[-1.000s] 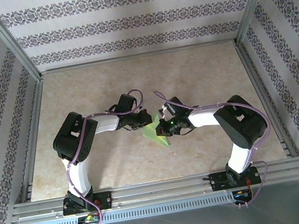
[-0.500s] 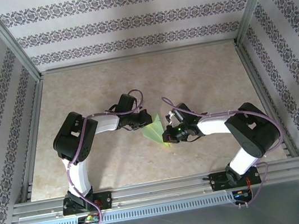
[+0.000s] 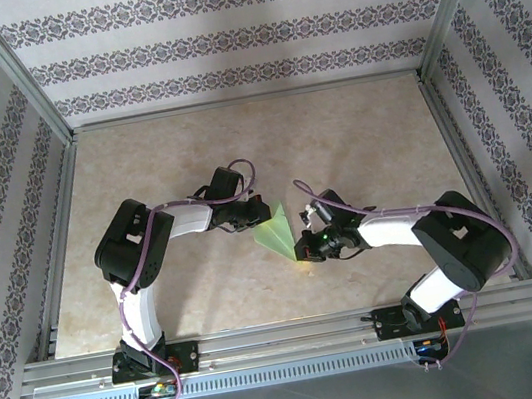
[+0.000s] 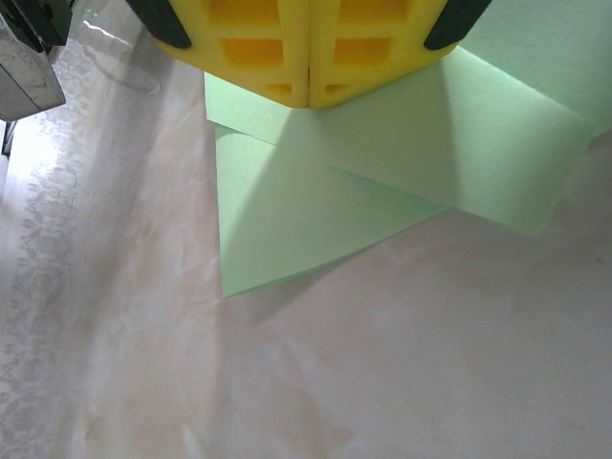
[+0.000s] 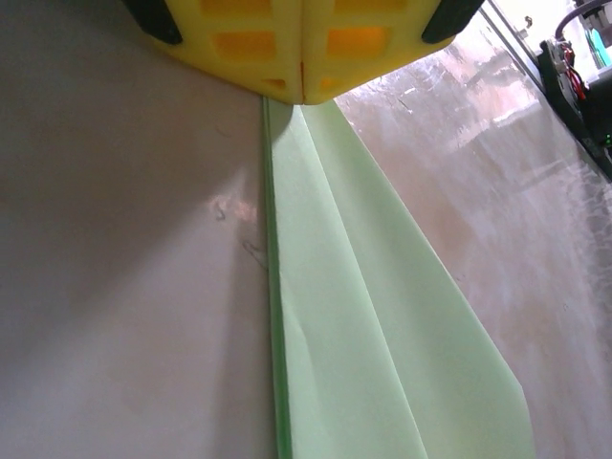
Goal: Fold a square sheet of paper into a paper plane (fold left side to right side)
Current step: Fourth fold the wing at the center of the table.
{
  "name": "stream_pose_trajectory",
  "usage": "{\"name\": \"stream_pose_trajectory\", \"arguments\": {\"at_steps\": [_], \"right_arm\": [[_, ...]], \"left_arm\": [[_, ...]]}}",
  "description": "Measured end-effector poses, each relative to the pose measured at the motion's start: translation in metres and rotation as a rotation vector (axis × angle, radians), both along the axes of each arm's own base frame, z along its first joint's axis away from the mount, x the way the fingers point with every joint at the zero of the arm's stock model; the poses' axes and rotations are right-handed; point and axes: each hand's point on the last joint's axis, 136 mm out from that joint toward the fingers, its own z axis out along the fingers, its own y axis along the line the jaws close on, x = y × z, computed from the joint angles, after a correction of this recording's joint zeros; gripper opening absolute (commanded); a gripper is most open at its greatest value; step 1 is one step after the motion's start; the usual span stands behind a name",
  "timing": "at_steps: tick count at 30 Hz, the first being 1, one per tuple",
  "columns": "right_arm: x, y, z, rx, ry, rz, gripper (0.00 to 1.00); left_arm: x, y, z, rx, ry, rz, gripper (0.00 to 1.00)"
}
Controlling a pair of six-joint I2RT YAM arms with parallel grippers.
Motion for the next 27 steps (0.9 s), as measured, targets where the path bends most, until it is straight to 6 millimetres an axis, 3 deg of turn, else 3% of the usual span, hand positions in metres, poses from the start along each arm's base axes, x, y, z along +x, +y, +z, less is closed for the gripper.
{"name": "stream_pose_trajectory", "arguments": {"at_steps": [14, 18, 23, 27], "right_arm": [[-0.017, -0.012, 0.002, -0.036, 0.053, 0.0, 0.0], [-0.024, -0.021, 0.011, -0.046, 0.081, -0.014, 0.14], [0.005, -0.028, 0.044, 0.005, -0.037, -0.061, 0.37], [0.037, -0.029, 0.06, 0.024, -0.137, -0.065, 0.42]], "left_arm": [[0.0, 0.0, 0.0, 0.003, 0.004, -0.003, 0.04], [0.005, 0.004, 0.002, -0.002, 0.004, 0.013, 0.14], [0.009, 0.001, 0.02, -0.031, -0.023, 0.024, 0.25], [0.016, 0.001, 0.064, -0.082, -0.109, 0.034, 0.31]]}}
